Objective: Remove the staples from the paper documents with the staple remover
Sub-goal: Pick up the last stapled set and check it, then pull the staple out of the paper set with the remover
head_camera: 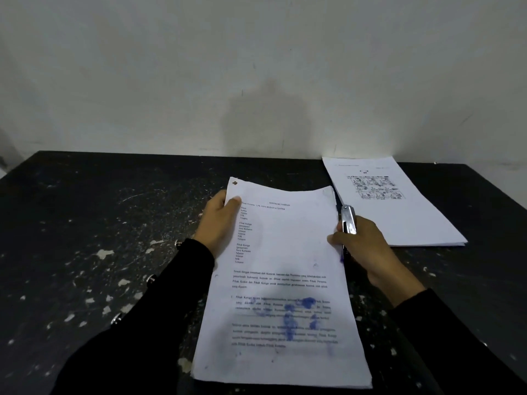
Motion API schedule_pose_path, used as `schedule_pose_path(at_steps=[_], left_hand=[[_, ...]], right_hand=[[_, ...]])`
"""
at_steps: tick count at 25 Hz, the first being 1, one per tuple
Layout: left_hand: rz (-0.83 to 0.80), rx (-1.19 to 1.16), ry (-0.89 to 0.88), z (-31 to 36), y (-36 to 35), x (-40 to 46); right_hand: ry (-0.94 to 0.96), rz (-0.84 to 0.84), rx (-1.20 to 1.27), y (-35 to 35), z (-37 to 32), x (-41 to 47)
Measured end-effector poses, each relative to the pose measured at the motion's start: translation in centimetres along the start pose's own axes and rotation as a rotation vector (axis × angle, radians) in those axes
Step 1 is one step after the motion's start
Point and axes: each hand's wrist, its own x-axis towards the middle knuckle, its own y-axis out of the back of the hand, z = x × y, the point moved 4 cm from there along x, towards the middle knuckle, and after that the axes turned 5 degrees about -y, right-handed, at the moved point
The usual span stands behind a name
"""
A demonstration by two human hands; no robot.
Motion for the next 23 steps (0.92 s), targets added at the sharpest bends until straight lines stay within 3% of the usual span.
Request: schedule_pose_path(at_steps=[3,5,7,10,12,15,19,23], left_hand=[[0.002,0.002,-0.038,-0.8,-0.2,0.2],[0.002,-0.006,-0.061,-1.0,-0.1,0.4],[-0.005,-0.018,-0.070,-1.2,-0.1,0.6],[-0.030,-0.053,-0.081,-1.6,-0.1,0.7],[-0.044,-0.065,-0.087,-1.7,-0.1,0.7],[-0.062,-0.049,-0.120,-1.8,0.0,0.9],[-0.064,-0.033,-0.152,-2.1,0.0,1.2],[-0.099,-0.017,-0.211,-2.1,0.1,1.5]], right_hand=[[0.011,0.024,-0.103,0.5,-0.1,0.5],[0.021,0.139,-0.203,1.3,-0.9,1.0],[-0.059,0.133,0.049,1.3,-2.6,1.3],[-0.020,-0.138,0.472,-0.8,-6.6,0.9],[0.141,-0.264,0.403,-2.5,-9.2,0.7],[0.340,-0.271,0.266,-5.3,-11.6,2.0],[0.450,-0.222,0.127,-7.5,-12.8,3.6],[0.451,-0.280,0.140,-8.5,-12.7,4.6]])
